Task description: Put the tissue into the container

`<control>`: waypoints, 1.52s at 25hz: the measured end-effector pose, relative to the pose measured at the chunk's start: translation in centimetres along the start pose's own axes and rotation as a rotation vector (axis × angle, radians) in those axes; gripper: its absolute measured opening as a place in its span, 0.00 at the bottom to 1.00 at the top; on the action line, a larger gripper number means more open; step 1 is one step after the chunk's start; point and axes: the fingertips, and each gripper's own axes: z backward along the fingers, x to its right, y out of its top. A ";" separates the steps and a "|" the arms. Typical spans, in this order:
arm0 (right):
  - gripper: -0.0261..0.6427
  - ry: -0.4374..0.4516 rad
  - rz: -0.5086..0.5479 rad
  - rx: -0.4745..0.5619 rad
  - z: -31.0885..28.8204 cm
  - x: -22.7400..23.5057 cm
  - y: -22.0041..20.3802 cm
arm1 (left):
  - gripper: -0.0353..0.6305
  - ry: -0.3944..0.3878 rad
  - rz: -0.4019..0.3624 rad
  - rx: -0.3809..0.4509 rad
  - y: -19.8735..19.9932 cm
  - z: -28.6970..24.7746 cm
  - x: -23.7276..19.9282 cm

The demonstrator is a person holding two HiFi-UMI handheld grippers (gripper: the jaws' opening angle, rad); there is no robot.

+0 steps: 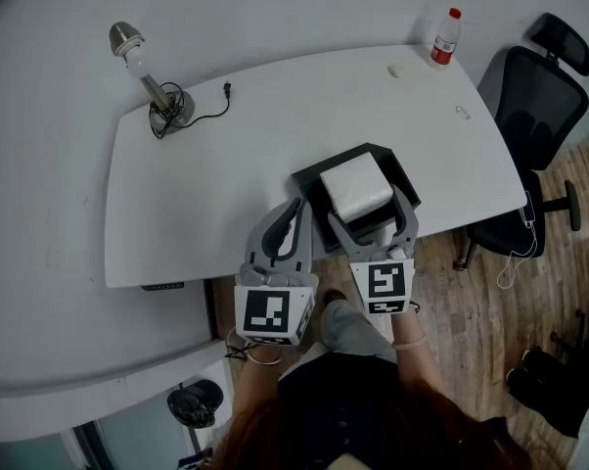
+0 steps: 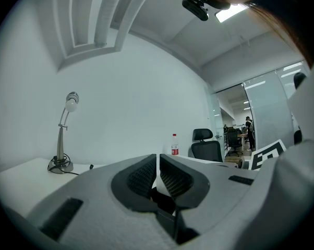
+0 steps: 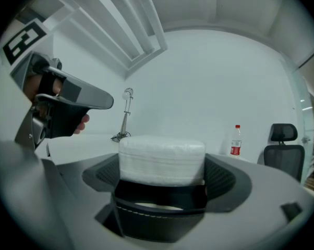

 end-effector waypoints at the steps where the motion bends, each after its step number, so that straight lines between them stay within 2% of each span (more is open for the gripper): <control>1: 0.71 -0.001 0.013 -0.004 0.0 0.0 -0.1 | 0.12 0.001 0.003 0.000 0.1 0.0 0.0; 6: 0.71 0.008 0.009 -0.027 -0.2 0.0 -0.3 | 0.11 0.000 0.012 -0.005 0.0 -0.2 0.3; 12: 0.71 0.039 0.009 -0.092 -0.3 -0.3 -0.8 | 0.11 -0.014 -0.018 -0.003 -0.6 -0.4 0.5; 20: 0.71 0.059 -0.039 -0.146 -0.2 -0.1 -1.6 | 0.12 -0.014 -0.020 -0.010 -0.8 -0.5 0.8; 33: 0.71 0.073 -0.028 -0.166 0.2 -0.1 -1.6 | 0.12 -0.029 -0.022 -0.018 -0.9 -0.4 1.5; 38: 0.71 0.070 -0.054 -0.152 0.8 0.0 -1.3 | 0.12 -0.026 -0.011 -0.015 -0.8 -0.2 1.7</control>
